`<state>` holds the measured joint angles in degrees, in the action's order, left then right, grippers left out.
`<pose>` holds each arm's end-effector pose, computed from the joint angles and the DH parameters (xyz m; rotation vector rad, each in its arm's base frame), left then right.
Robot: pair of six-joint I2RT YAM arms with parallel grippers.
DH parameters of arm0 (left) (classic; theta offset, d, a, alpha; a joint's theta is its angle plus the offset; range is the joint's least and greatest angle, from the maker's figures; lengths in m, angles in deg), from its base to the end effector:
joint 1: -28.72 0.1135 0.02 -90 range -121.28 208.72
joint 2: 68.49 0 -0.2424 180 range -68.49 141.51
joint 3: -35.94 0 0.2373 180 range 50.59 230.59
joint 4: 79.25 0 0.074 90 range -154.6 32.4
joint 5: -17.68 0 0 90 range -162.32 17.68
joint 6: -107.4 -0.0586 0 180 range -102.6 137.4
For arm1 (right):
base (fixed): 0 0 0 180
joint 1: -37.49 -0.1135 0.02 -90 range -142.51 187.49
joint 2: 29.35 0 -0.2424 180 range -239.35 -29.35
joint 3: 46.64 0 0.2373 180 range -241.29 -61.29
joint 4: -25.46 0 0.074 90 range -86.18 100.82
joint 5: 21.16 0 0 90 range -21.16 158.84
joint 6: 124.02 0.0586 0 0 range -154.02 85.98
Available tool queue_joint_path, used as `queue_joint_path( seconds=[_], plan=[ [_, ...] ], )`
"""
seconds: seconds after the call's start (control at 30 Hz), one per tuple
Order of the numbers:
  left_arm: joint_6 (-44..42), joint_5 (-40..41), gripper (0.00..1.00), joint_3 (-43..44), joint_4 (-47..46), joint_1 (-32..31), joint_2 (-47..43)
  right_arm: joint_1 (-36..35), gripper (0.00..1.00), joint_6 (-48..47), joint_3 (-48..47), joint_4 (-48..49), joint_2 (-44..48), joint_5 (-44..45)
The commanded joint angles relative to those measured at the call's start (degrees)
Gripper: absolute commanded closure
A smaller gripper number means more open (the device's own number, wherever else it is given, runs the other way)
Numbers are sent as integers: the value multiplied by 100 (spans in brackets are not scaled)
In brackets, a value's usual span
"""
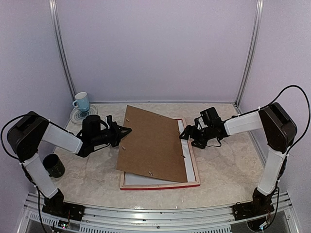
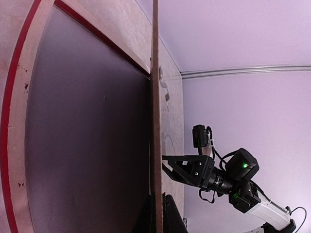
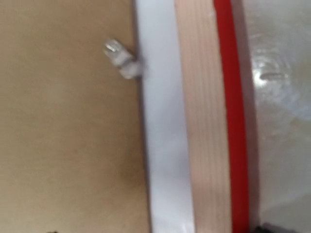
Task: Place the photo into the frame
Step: Place the backboard on the frame body.
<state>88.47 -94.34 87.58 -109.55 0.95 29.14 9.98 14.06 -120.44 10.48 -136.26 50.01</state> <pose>0.2911 -0.1781 0.1484 -0.4889 2.0742 -1.4802 0.3245 0.1903 0.1194 0.3013 2.5837 0.9494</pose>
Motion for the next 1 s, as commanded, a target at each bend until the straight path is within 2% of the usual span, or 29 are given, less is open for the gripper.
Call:
queue_joint_path(
  seconds=[0.0, 0.33, 0.97],
  plan=[
    [53, -57, 100, 112, -261, -105, 60, 115, 14, 200, 222, 147, 276, 39],
    [42, 26, 100, 36, -252, -141, 24, 246, 18, 325, 147, 237, 365, 135],
    [115, -215, 85, -199, -985, -124, 804, 246, 19, 264, 115, 273, 84, -64]
  ],
)
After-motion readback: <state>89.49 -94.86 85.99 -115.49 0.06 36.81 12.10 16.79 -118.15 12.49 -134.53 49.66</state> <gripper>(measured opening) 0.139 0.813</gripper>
